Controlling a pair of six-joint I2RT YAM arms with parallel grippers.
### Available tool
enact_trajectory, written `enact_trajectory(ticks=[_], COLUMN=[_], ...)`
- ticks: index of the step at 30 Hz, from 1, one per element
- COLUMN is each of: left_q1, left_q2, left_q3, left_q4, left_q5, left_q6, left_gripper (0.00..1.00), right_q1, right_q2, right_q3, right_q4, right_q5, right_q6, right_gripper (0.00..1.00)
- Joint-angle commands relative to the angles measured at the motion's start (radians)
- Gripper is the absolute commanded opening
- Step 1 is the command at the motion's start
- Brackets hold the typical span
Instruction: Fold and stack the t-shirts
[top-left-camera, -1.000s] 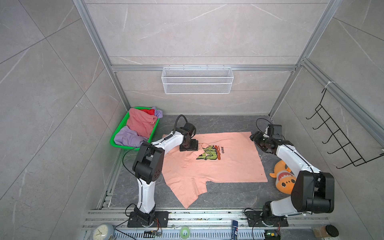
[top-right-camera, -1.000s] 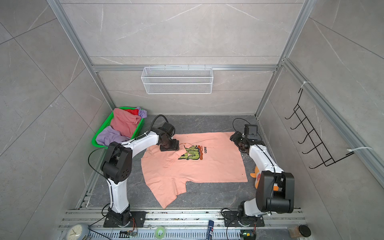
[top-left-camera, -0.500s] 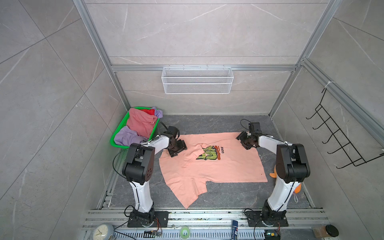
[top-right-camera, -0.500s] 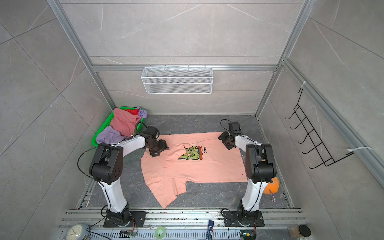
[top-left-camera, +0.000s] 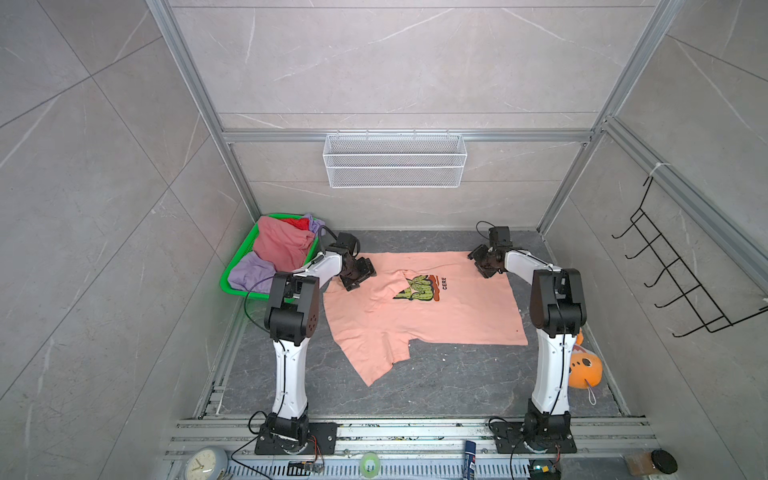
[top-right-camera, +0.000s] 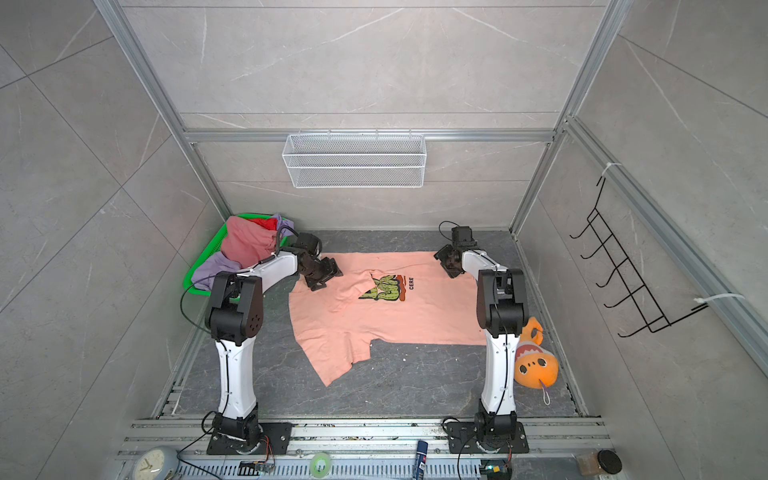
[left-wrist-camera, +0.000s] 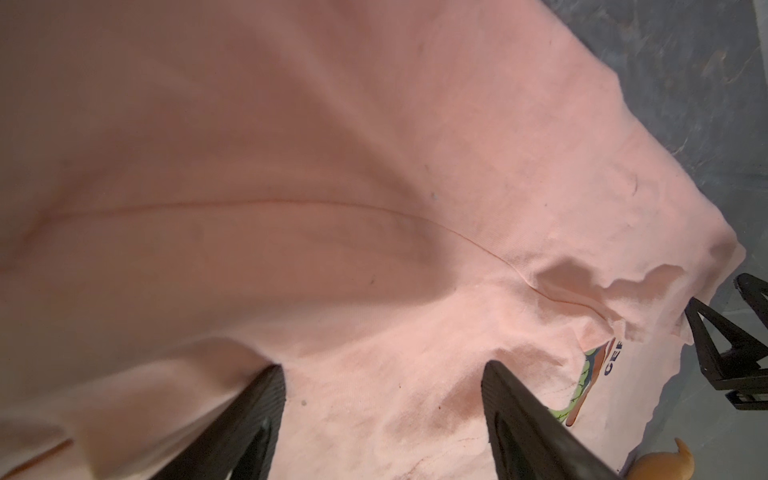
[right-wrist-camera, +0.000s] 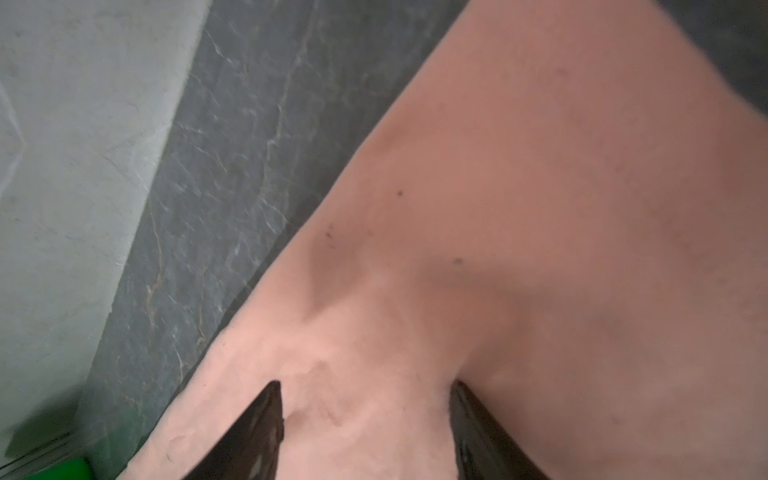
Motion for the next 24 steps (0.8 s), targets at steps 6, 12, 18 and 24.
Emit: enact_trajectory(ticks=[6,12,18,24], left_q1=[0.037,0.028,0.026,-0.031], left_q2=[0.172,0.005,-0.249,-0.47], left_q3=[0.212,0.214,0.034,-0.212], left_q4=[-0.075,0.019,-0.039,-0.225], left_q5=[-0.022,0.001,-0.01,-0.119], left_q6=[0.03,0.126,0.137,0.076], left_gripper=[0.78,0.78,0.78,0.79], right_q1=[-0.008,-0.011,-0.019,-0.056], right_q2=[0.136,-0.035,-0.317,-0.638], right_q3=[0.232,0.164,-0.019,-0.353], right_q4=[-0.197,-0.117,-0.229,-0.333], right_q5=[0.078,0.019,0.053,0.077], right_q6=[-0.016,-0.197,-0.293,-0.303], right_gripper=[0.64,0.66,0.68,0.72])
